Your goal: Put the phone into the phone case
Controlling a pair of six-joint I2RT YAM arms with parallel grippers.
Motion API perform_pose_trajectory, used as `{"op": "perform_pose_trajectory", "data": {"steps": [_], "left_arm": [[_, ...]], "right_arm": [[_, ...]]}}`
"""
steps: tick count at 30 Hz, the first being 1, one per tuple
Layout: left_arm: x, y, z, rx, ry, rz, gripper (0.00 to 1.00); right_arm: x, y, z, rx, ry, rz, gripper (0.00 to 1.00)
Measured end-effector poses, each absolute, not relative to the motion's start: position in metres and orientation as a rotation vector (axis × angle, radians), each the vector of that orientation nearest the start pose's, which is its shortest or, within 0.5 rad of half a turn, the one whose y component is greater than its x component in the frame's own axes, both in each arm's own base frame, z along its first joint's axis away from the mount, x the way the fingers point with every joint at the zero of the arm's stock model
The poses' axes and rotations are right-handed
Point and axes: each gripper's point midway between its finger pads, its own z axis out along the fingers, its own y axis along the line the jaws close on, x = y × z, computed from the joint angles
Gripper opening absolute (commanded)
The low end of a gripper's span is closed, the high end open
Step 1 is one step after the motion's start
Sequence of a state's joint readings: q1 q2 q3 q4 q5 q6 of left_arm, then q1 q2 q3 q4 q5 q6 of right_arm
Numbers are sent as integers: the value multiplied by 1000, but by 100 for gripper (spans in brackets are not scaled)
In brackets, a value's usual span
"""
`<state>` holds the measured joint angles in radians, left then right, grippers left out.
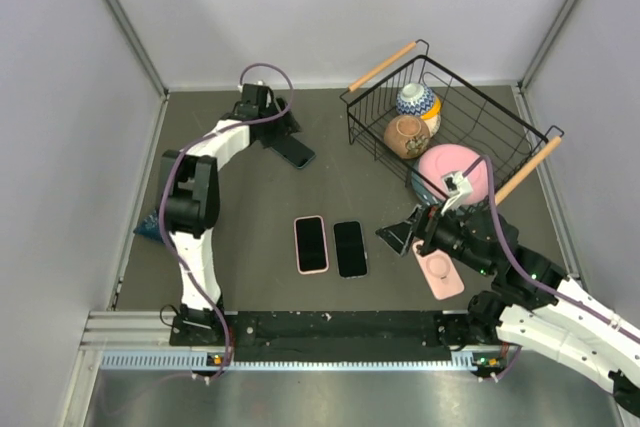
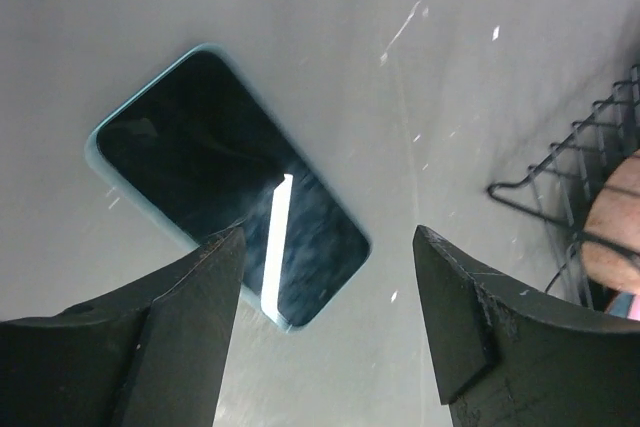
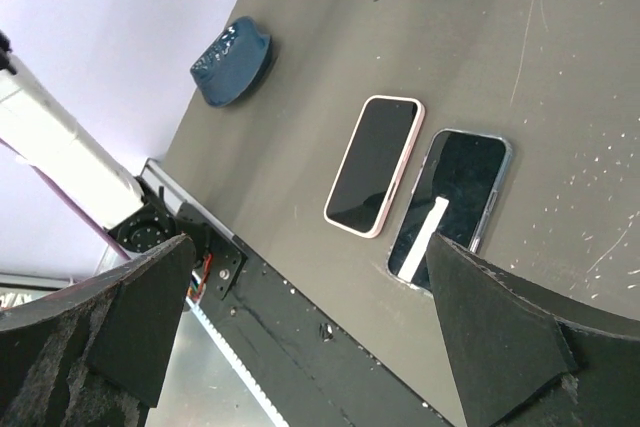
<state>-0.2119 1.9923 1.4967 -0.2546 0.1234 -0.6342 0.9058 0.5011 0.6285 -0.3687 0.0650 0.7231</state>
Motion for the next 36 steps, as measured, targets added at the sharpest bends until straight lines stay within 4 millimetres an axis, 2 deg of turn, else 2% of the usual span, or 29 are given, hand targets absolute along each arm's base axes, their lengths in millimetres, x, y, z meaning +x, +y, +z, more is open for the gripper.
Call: {"op": "perform_pose_trajectory", "data": {"steps": [4,8,14,22,26,32,36], "left_arm": [[537,-178,86,-428,2343,-669,72],[547,-192,77,-428,2344,-760,72],[557,-200,71,-440,2342,-786,72],[556,-210,55,-444,2390,-778,70],[551,-213,55,-401,2436,-700,70],[535,-206,46,-370,2491,-563,69],[513,-191,43,-379,2540,-477,69]], "right_arm": [[152,215,236,-115,1968,1043,99],[156,217,234,-111,1987,1021,99],[159,218,231,-103,2000,1001,99],[160,218,230,-100,2001,998,99],[159,218,231,-91,2002,1003,99],[159,218,231,-90,2002,1006,99],[159,217,233,-84,1997,1014,99]]}}
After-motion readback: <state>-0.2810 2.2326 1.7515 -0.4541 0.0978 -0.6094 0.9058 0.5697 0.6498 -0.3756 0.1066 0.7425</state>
